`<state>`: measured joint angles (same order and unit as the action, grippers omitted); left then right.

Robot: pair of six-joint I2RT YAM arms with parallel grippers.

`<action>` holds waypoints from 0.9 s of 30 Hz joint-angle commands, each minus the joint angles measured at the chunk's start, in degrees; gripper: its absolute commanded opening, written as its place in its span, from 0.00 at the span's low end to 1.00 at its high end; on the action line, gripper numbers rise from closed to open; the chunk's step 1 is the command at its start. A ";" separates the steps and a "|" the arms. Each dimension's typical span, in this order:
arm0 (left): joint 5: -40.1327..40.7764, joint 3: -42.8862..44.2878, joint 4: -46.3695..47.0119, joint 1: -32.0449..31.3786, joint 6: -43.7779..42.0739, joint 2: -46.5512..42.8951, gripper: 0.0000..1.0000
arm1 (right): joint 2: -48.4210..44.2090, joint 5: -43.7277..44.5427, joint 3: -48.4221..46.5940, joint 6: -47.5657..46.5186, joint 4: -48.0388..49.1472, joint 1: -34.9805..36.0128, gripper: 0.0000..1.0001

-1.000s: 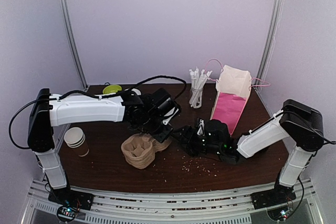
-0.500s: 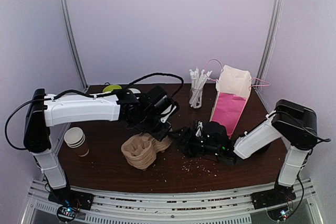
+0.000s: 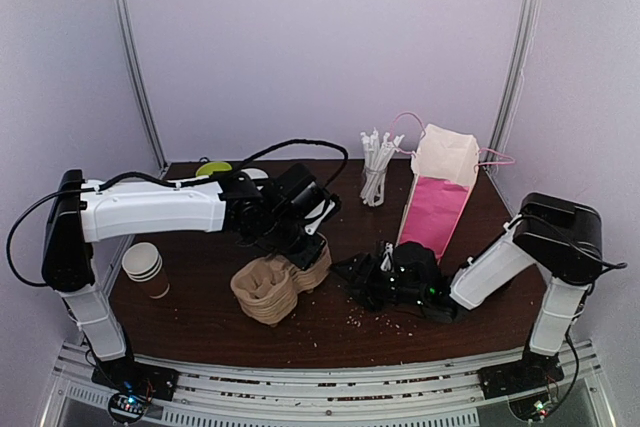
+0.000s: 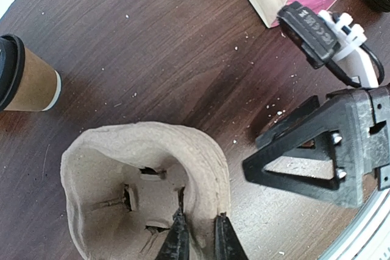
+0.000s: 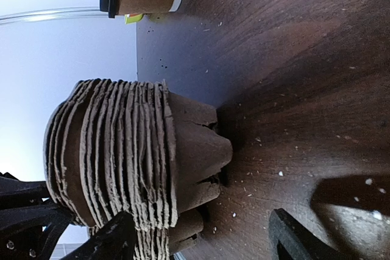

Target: Pack the takeout coffee

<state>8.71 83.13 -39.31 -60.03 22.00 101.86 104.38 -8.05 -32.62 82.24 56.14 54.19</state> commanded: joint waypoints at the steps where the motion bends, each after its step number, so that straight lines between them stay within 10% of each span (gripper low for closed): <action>1: -1.27 -0.30 2.74 0.04 0.79 -2.42 0.00 | -4.63 1.86 1.92 -2.46 3.64 -0.24 0.78; 27: -4.59 -1.61 4.31 0.02 0.94 -2.37 0.00 | 1.52 -1.92 -3.78 -0.12 8.82 -0.26 0.69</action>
<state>6.39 82.06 -37.60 -60.03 22.02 101.56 104.81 -9.54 -35.75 81.43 63.13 54.13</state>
